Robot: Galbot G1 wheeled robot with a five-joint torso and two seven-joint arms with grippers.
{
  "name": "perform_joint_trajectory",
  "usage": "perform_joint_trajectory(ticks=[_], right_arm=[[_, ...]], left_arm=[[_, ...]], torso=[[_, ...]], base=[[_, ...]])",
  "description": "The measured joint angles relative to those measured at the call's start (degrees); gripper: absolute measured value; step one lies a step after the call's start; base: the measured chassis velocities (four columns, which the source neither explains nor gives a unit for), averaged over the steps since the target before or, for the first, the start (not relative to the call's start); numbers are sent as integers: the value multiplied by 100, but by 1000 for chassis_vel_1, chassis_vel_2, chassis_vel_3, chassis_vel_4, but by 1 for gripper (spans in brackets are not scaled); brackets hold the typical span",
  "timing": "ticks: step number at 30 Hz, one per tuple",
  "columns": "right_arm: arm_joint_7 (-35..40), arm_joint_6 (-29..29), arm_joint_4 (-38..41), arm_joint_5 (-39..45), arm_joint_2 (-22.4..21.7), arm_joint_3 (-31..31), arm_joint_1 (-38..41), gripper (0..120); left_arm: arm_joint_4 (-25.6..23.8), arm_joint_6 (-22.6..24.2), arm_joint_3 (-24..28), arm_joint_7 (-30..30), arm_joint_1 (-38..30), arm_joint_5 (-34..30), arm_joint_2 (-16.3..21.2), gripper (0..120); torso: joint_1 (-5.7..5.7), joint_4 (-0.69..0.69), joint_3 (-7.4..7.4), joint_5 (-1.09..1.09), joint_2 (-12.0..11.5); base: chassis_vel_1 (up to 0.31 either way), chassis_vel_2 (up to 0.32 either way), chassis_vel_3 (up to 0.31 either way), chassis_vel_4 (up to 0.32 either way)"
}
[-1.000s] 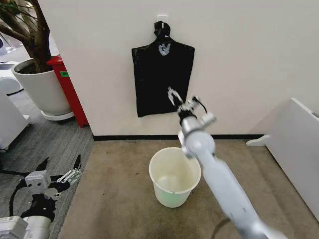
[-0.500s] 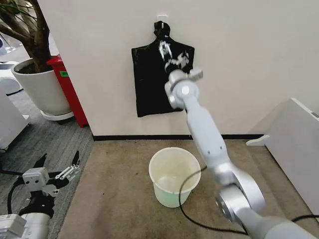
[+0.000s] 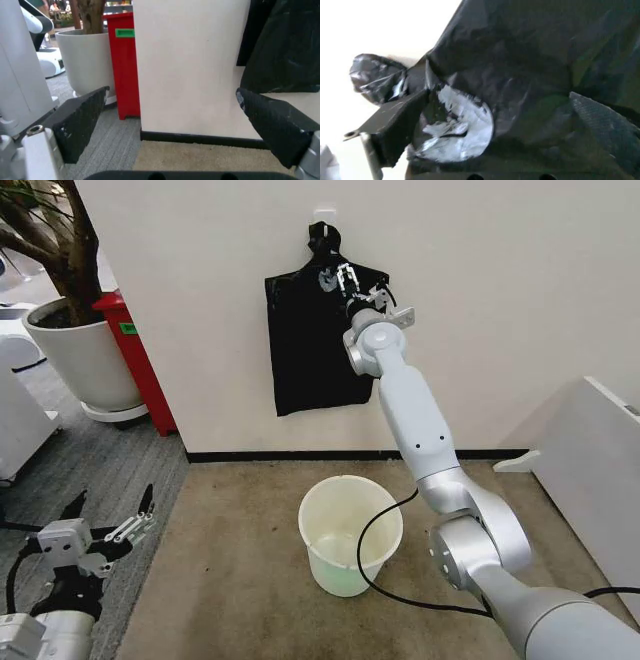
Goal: Place the garbage bag over the trash bin.
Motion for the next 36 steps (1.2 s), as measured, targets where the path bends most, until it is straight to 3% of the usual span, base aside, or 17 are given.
perform_joint_trajectory(ticks=[7,9,15,17,20,23,27,30,36], right_arm=[[154,9,401,124,-4,-218,7,73],[154,9,401,120,-5,-231,22,70],[147,32,261,28,-9,-250,126,43],[145,32,253,25,-9,-250,132,42],[182,33,229,46,-12,-250,153,27],[319,37,230,151,-11,-229,162,20],[850,118,363,550,-11,-137,177,1],[850,118,363,550,-11,-137,177,1],[1548,325,1170,803,-8,-566,-255,0]], left_arm=[[0,-3,7,7,-90,1,-45,100],[0,-3,8,7,-91,2,-45,100],[0,-6,9,10,-100,2,-61,100],[0,-6,10,10,-100,2,-62,100],[0,-10,11,12,-101,4,-71,100],[0,-12,12,12,-102,5,-75,100],[0,-23,18,13,-107,9,-84,100],[0,-23,18,13,-107,9,-84,100],[0,-48,56,15,-132,32,-100,100]], torso=[[0,1,-1,-1,2],[0,1,-1,-1,2],[0,1,-1,-1,2],[0,0,-1,-1,2],[0,0,-1,-1,2],[0,1,-1,-1,2],[0,-1,-1,-1,2],[0,-1,-1,-1,2],[-1,1,-1,-1,2]], base=[[0,0,0,0],[0,0,0,0],[0,0,0,0],[0,0,0,0],[0,0,0,0],[0,0,0,0],[0,0,0,0],[0,0,0,0],[0,0,0,0]])
